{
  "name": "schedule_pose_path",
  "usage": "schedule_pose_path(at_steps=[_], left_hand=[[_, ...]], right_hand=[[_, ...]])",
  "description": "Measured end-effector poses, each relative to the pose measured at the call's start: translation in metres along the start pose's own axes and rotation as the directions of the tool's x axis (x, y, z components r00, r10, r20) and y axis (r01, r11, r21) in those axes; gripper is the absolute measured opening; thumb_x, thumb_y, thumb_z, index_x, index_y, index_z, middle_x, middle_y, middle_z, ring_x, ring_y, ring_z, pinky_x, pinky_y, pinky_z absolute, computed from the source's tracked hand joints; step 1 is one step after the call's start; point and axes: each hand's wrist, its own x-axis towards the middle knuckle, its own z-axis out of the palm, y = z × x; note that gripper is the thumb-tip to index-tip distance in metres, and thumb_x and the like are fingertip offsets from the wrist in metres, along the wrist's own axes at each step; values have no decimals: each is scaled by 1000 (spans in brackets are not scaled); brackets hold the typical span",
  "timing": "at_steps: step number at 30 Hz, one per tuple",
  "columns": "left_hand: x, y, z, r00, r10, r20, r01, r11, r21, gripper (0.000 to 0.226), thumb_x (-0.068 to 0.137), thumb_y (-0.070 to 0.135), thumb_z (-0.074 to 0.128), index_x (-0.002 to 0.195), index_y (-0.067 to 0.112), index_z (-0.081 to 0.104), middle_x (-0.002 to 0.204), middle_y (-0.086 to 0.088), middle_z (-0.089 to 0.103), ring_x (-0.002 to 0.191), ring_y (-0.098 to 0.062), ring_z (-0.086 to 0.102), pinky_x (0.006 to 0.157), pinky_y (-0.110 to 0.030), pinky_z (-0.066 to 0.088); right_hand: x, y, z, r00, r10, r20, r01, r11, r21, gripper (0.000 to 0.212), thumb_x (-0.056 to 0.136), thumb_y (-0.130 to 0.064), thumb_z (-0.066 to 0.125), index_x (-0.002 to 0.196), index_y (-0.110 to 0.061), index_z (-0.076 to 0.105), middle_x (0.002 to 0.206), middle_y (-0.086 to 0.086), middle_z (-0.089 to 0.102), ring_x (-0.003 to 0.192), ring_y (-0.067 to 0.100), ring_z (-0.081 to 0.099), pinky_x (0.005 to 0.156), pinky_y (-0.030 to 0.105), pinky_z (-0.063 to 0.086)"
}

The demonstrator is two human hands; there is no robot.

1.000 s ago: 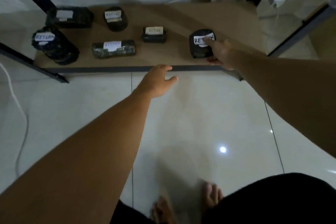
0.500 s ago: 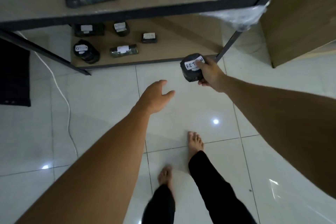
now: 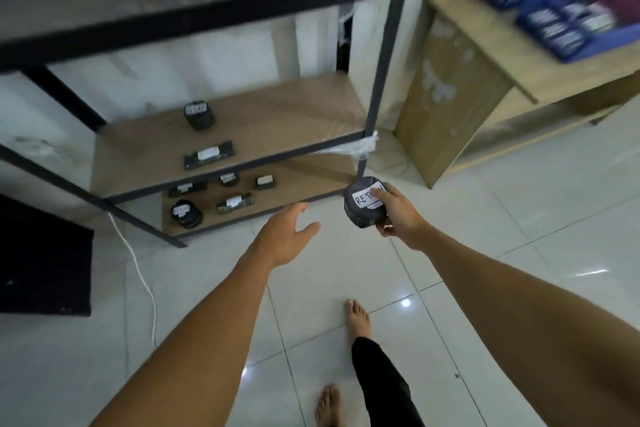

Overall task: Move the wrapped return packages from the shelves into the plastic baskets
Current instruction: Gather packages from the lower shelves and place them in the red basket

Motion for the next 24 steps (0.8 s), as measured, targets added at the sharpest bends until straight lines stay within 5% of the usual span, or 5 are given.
schedule_pose_path(at_steps=[4,10,24], left_hand=[[-30,66,-28,995,101,-11,-100,993,60,62,98,49,57,153,25,40,159,0,41,144,-22,40,116,-40,36],[-54,182,-29,938,346,19,-345,927,146,58,100,37,59,151,15,44,155,-3,46,142,-21,42,115,-33,33],[-15,414,99,777,600,190,-628,753,195,61,99,41,58,153,16,41,154,-3,46,141,-19,42,114,-32,35]], right_hand=[[-69,-47,-38,990,-103,-92,107,994,39,32,101,-48,58,117,-21,63,84,3,60,55,17,44,48,25,31],[-158,-88,-122,939,-226,-261,247,968,51,33,105,-41,55,117,-12,57,83,6,55,52,17,44,47,28,34],[-261,-75,-393,810,-232,-539,275,961,-1,34,107,-40,49,114,-9,58,81,10,60,52,15,48,47,28,38]])
